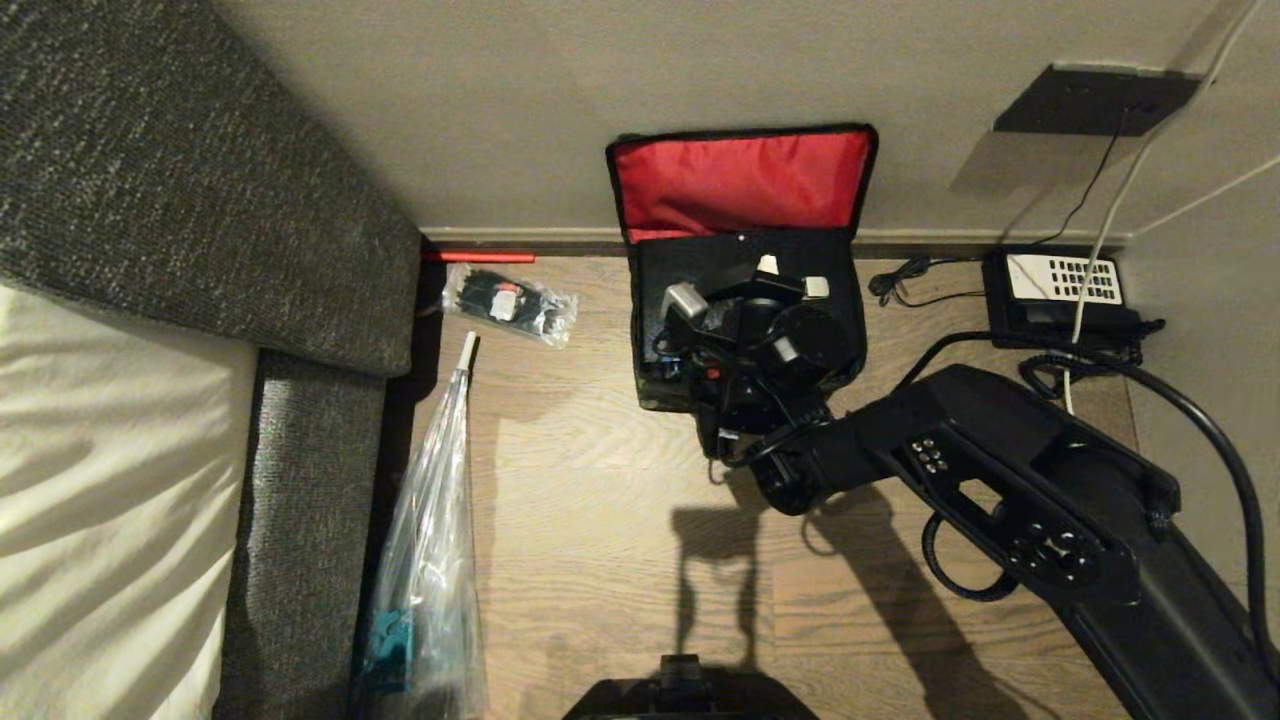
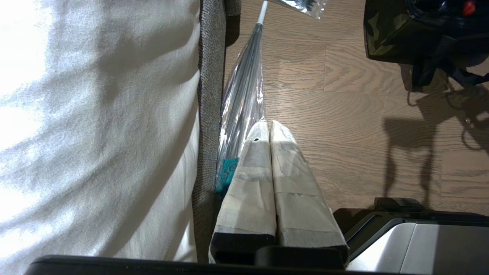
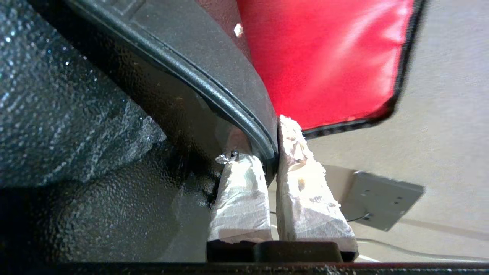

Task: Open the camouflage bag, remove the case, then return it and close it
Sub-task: Lift the black box

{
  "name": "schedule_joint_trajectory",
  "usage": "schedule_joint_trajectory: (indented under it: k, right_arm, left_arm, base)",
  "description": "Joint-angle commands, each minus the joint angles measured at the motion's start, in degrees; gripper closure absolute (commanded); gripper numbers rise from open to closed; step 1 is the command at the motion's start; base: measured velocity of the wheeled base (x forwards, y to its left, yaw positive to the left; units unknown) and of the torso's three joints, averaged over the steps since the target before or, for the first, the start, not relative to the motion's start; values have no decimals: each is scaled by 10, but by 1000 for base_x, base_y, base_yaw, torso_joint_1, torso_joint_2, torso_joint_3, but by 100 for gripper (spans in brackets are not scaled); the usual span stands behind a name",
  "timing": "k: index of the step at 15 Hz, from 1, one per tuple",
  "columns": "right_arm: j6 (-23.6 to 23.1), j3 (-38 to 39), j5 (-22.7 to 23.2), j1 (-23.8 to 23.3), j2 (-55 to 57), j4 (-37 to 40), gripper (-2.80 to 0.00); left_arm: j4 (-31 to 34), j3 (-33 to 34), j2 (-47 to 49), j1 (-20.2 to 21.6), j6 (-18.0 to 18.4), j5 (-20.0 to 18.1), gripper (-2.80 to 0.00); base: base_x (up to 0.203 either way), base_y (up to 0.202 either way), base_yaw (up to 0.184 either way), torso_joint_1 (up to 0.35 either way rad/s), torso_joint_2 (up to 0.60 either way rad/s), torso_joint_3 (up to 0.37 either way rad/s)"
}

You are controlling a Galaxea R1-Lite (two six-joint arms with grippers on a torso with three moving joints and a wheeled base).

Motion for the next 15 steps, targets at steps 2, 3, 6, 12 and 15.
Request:
schedule_joint_trajectory:
  k: [2, 3, 6, 12, 15]
  right_arm:
    - [-13, 21, -2, 1, -49, -4, 0]
    - [-16, 23, -3, 1, -58, -4, 0]
    - [-28, 40, -2, 1, -86, -4, 0]
    - [-34, 97, -20, 6, -143, -6, 0]
    - [-35, 132, -30, 6, -181, -6, 0]
  left_arm:
    - [1, 0, 0, 0, 0, 0, 0]
    - [0, 0, 0, 0, 0, 0, 0]
    - [0, 0, 0, 0, 0, 0, 0]
    - [1, 0, 0, 0, 0, 0, 0]
    - [0, 0, 0, 0, 0, 0, 0]
  base:
    - [0, 0, 0, 0, 0, 0]
    - [0, 0, 0, 0, 0, 0]
    - [0, 0, 0, 0, 0, 0]
    - [0, 0, 0, 0, 0, 0]
    - [0, 0, 0, 0, 0, 0]
